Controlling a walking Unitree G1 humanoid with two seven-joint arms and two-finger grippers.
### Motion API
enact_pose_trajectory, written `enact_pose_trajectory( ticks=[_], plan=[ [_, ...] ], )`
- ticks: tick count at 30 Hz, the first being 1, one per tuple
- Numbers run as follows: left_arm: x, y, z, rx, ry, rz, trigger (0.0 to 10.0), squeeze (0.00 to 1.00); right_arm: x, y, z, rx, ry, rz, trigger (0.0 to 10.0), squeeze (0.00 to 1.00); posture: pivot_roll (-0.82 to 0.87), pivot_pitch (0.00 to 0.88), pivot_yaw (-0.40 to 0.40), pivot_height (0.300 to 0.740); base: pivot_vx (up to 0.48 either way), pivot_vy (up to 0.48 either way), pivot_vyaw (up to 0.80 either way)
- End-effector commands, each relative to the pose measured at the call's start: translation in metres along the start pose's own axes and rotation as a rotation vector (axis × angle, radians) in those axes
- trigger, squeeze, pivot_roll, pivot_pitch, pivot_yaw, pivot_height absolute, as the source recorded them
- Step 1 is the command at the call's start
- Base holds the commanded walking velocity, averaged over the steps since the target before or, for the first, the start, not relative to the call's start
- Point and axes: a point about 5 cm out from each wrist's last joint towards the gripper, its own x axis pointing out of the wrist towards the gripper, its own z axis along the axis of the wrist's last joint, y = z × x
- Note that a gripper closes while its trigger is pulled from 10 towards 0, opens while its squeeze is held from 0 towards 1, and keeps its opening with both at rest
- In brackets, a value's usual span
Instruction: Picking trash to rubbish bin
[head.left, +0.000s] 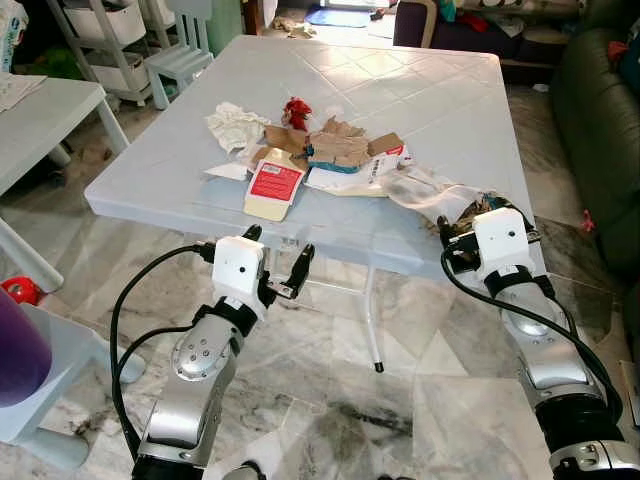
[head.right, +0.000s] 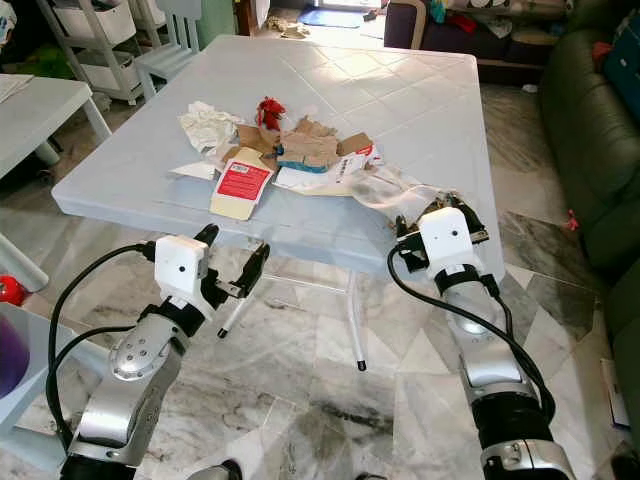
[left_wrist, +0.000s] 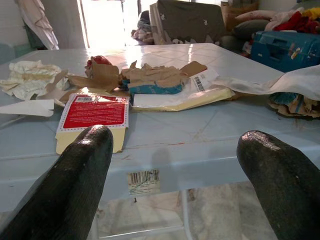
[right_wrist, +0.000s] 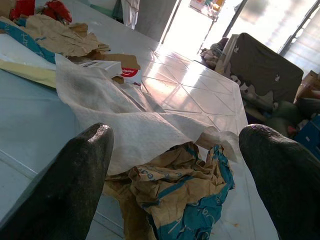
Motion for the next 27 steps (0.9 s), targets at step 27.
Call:
enact_pose_trajectory(
  ticks=[27],
  plan=[
    [0.0003,0.0001,0.0014,0.005,-0.006,-0.003,10.0,0.0,-0.0011,-0.0017,0.0015,-0.003,-0.004,-0.013,10.0,0.0,0.0,0.118,-0.037,0.74,0.0,0.0,0.0]
  ],
)
